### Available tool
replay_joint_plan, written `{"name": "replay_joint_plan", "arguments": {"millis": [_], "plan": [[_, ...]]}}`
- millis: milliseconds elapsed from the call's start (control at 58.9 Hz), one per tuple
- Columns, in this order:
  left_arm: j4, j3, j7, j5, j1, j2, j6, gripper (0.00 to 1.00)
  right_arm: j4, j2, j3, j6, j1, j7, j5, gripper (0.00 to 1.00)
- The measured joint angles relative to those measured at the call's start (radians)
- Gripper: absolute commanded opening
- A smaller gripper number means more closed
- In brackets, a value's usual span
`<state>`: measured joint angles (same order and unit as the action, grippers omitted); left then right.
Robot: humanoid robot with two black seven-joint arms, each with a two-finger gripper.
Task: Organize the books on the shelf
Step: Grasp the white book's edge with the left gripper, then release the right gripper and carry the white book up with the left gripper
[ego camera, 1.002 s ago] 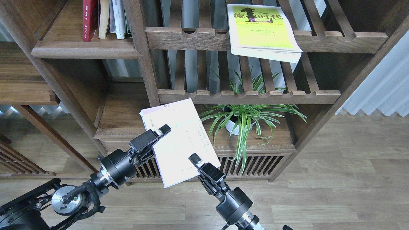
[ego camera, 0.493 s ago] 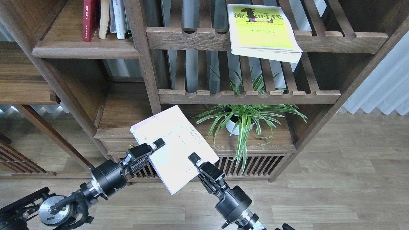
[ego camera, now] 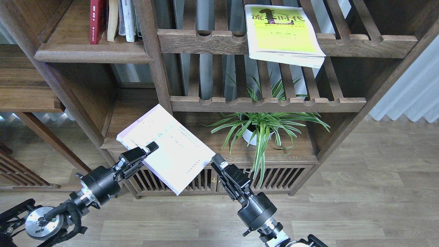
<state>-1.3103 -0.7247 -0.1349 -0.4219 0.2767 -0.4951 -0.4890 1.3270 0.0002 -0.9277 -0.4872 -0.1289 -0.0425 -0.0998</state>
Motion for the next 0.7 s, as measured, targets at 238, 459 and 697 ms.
{"name": "replay_joint_plan", "arguments": {"millis": [238, 459, 697], "plan": [[0.000, -0.020, 0.000, 0.000, -0.034, 0.002, 0.000, 0.04, 0.000, 0.000, -0.017, -0.001, -0.001, -0.005, -0.001, 0.97], [-0.007, -0.077, -0.008, 0.024, -0.087, -0.024, 0.000, 0.04, -0.001, 0.000, -0.047, -0.002, 0.000, -0.006, -0.001, 0.98], [-0.012, -0.222, -0.013, 0.214, -0.222, -0.091, 0.000, 0.04, -0.006, 0.000, -0.052, -0.002, 0.000, -0.007, -0.001, 0.98]]}}
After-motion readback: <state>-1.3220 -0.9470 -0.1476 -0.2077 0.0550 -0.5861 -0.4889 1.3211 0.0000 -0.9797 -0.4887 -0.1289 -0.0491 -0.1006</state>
